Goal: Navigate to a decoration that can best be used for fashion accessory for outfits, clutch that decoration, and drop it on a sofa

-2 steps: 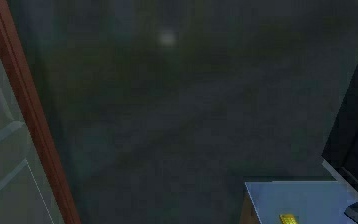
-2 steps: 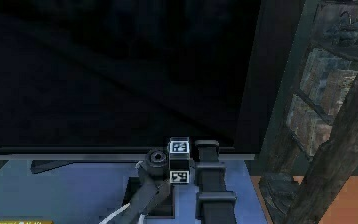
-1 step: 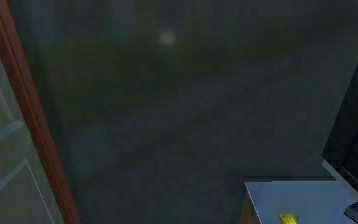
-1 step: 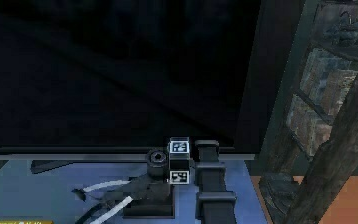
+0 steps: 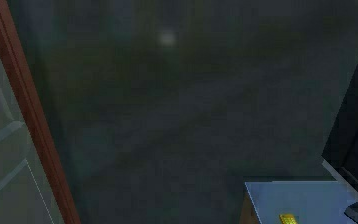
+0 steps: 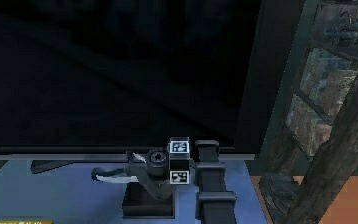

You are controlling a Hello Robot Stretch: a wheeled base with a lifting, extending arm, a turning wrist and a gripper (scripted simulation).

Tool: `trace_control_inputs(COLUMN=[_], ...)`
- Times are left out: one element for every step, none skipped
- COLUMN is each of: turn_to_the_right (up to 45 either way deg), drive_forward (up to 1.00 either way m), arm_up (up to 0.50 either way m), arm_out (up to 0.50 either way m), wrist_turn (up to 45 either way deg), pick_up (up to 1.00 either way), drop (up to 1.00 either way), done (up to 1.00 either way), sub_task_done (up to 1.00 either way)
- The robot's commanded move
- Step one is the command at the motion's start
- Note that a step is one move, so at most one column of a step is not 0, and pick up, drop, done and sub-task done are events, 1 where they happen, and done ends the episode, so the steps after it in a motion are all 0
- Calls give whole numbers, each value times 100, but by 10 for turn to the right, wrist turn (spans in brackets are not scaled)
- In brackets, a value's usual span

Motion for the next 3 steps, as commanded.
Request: trace_control_inputs(turn_to_the_right=[0,0,0], drive_forward=[0,0,0], arm_up=[0,-30,0], arm_out=[0,0,0], wrist_turn=[360,0,0], pick_up=[0,0,100], drop=[0,0,0], done=[0,0,0], sub_task_done=[0,0,0])
